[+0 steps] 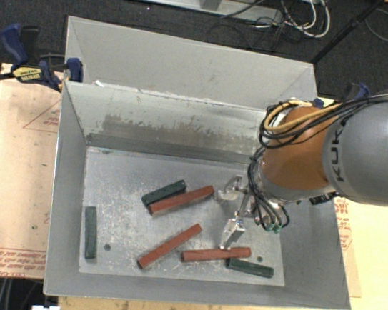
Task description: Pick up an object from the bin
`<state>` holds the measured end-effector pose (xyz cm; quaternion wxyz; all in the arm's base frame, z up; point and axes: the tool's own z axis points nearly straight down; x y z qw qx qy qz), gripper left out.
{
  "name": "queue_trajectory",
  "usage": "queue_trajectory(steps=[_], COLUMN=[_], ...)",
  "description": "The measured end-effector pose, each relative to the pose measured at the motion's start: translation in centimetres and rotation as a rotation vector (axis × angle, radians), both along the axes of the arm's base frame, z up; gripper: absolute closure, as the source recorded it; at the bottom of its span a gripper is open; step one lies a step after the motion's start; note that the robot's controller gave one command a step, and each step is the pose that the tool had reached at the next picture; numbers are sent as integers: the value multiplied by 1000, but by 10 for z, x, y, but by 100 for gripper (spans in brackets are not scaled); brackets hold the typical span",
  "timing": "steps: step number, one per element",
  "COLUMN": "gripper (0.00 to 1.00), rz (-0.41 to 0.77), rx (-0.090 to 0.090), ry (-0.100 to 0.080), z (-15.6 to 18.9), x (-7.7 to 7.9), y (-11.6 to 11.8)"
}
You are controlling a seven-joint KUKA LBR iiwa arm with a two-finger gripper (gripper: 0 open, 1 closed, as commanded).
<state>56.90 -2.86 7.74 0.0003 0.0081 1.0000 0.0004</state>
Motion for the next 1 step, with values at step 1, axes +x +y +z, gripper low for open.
queue_trajectory(steps=[1], gripper=[0], rz=[0], rx=[0], ry=[-3], z=[0], x=[1], y=[0])
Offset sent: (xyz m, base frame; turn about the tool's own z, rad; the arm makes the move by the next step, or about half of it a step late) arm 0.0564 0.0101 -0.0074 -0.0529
